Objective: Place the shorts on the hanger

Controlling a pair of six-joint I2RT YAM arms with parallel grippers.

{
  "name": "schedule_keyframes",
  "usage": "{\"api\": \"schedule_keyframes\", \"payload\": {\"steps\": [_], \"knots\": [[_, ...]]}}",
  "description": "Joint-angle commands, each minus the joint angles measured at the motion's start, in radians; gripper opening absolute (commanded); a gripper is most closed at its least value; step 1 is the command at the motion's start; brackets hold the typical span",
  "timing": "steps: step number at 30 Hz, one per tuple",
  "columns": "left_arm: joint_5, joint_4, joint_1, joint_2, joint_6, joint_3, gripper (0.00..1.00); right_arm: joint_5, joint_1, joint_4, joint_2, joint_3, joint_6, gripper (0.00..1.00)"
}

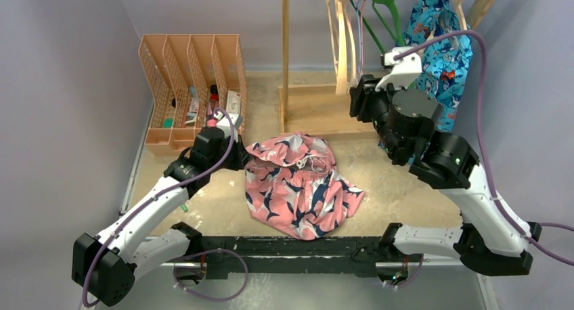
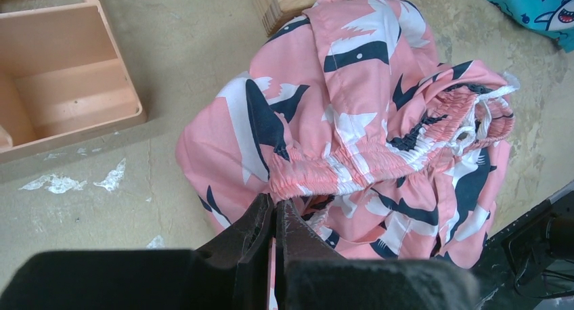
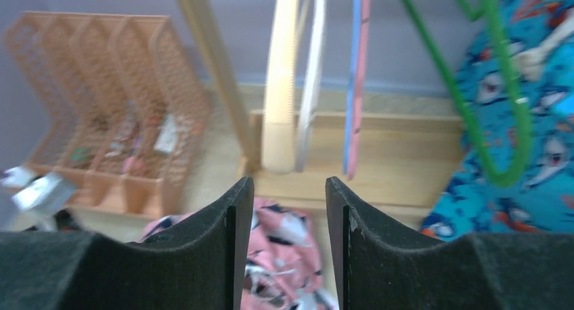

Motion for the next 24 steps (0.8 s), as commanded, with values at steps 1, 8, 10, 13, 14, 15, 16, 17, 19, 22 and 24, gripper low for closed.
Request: {"api": "schedule_keyframes", "payload": {"steps": [1, 8, 10, 13, 14, 15, 16, 17, 19, 22, 24], "knots": [[0.009, 0.010, 0.003, -0.015, 0.016, 0.020, 0.00, 0.245, -0.013, 0.102, 0.040, 0.052, -0.253, 0.47], [0.025, 0.010, 0.004, -0.022, 0.013, 0.019, 0.00, 0.222, -0.128, 0.338, 0.008, 0.033, -0.478, 0.47], [0.025, 0.006, 0.005, -0.021, 0.014, 0.020, 0.00, 0.192, -0.183, 0.337, 0.022, 0.039, -0.502, 0.48], [0.025, 0.006, 0.004, -0.029, 0.014, 0.021, 0.00, 0.143, -0.294, 0.261, 0.085, 0.079, -0.508, 0.49], [0.024, 0.008, 0.004, -0.034, 0.014, 0.021, 0.00, 0.128, -0.331, 0.221, 0.115, 0.103, -0.491, 0.49], [0.023, 0.009, 0.004, -0.039, 0.014, 0.020, 0.00, 0.103, -0.366, 0.187, 0.140, 0.136, -0.470, 0.50], [0.022, 0.010, 0.004, -0.042, 0.014, 0.020, 0.00, 0.076, -0.398, 0.166, 0.161, 0.157, -0.456, 0.50], [0.021, 0.010, 0.004, -0.045, 0.017, 0.020, 0.00, 0.046, -0.424, 0.156, 0.178, 0.170, -0.444, 0.50], [0.018, 0.008, 0.004, -0.049, 0.016, 0.020, 0.00, 0.001, -0.467, 0.153, 0.196, 0.187, -0.428, 0.50], [0.017, 0.006, 0.004, -0.054, 0.016, 0.018, 0.00, -0.078, -0.521, 0.152, 0.218, 0.204, -0.413, 0.51], [0.019, 0.006, 0.004, -0.053, 0.017, 0.015, 0.00, -0.133, -0.555, 0.138, 0.238, 0.218, -0.404, 0.52]]}}
